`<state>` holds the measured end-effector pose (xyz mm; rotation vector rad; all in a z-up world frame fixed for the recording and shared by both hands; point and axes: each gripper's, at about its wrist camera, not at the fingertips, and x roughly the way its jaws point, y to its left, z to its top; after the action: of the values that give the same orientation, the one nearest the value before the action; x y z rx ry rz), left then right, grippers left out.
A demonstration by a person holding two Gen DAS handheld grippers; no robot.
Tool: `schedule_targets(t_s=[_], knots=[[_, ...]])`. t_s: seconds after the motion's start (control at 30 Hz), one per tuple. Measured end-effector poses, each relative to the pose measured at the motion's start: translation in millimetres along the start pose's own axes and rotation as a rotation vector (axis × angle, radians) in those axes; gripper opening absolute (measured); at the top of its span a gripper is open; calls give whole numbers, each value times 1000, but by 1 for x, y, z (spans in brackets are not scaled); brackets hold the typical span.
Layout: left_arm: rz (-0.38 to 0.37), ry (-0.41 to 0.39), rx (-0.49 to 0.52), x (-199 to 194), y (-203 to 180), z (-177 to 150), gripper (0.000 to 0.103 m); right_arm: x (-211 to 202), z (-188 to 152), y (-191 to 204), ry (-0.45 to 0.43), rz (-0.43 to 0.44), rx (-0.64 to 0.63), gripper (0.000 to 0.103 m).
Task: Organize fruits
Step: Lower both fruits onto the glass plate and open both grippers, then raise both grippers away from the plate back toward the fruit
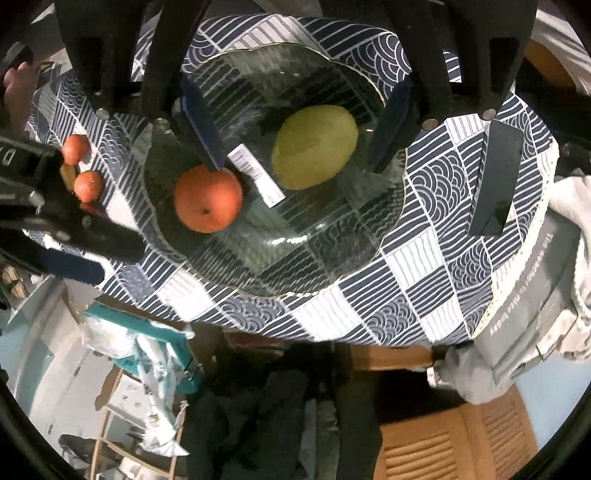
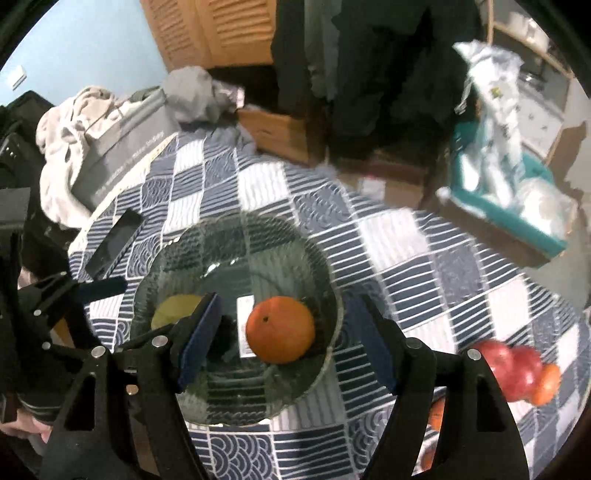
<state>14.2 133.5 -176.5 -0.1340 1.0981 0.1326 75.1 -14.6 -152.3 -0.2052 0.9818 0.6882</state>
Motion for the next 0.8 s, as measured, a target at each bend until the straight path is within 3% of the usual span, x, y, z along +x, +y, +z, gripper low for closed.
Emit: schedule_targets(t_s=[0.17, 0.8], knots=[[-31, -33, 6, -13, -12, 6, 80, -35, 4, -7, -70, -94, -3, 74], [-128, -206, 53, -79, -59, 24, 87, -150, -16, -59, -277, -216, 87, 78]])
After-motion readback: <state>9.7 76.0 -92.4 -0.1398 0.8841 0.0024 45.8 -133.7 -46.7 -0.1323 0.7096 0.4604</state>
